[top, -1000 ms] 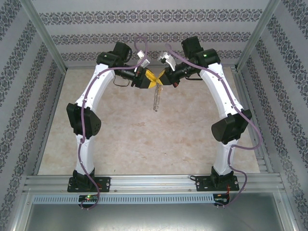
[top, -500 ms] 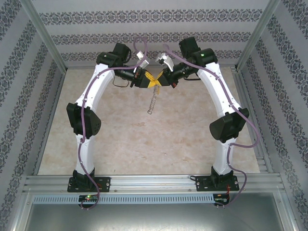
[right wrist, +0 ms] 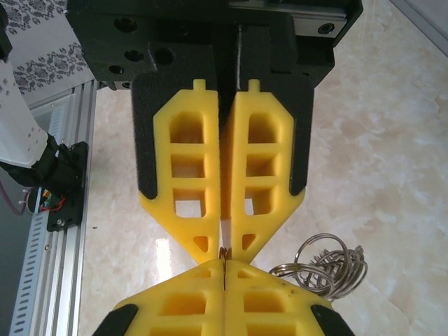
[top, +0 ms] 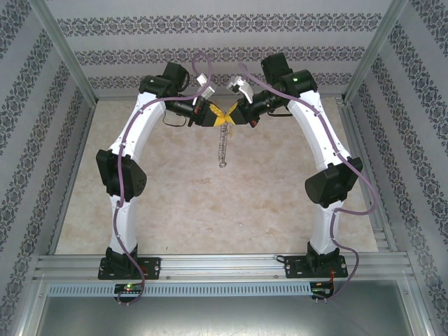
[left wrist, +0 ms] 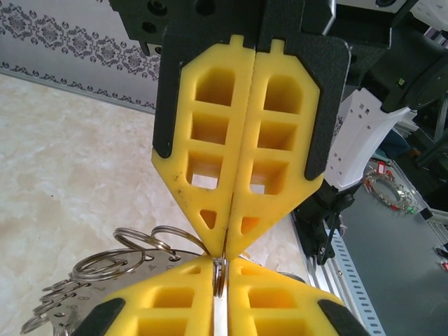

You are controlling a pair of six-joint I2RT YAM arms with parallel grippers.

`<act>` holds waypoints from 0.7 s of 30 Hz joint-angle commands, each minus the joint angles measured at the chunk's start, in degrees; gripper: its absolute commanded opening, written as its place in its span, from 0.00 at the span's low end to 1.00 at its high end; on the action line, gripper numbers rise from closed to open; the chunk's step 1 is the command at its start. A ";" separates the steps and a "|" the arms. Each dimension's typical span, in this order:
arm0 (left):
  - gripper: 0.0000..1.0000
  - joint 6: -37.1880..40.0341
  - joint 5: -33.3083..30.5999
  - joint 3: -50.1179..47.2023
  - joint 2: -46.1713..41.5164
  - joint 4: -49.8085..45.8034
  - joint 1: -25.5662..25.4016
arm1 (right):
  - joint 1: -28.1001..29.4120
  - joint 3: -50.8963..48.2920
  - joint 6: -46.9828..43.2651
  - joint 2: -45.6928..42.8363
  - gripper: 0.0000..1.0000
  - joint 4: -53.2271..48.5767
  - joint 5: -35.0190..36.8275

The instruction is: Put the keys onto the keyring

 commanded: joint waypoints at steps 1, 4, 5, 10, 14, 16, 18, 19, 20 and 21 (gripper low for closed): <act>0.16 1.05 4.67 1.02 0.73 -1.37 -0.41 | 0.71 1.50 -0.13 0.73 0.00 1.68 -1.89; 0.19 1.14 4.62 0.88 0.68 -1.34 -0.64 | 0.76 1.33 -0.13 0.73 0.00 1.70 -1.90; 0.20 1.06 4.73 0.86 0.73 -1.24 -0.65 | 0.76 1.27 -0.13 0.71 0.00 1.74 -1.89; 0.14 1.09 5.76 0.59 0.67 -0.62 -1.10 | 0.80 0.99 -0.04 0.64 0.00 1.91 -1.89; 0.03 0.57 5.69 0.28 0.71 0.44 -1.59 | 0.83 0.63 0.24 0.45 0.00 2.45 -1.93; 0.00 0.53 5.54 0.26 0.69 0.72 -1.73 | 0.85 0.35 0.47 0.31 0.00 2.85 -2.22; 0.00 0.44 5.41 0.03 0.64 1.30 -1.69 | 0.80 -0.05 0.79 0.29 0.00 3.31 -2.28; 0.00 0.56 5.28 -0.37 0.37 1.92 -1.70 | 0.83 -0.10 0.90 0.15 0.00 3.57 -2.41; 0.00 0.34 5.03 -1.43 -0.10 3.20 -1.66 | 0.80 -0.29 1.18 0.18 0.00 3.84 -2.55; 0.00 -0.37 4.87 -2.76 -0.67 5.22 -1.78 | 0.74 -0.29 1.50 0.13 0.00 4.10 -2.52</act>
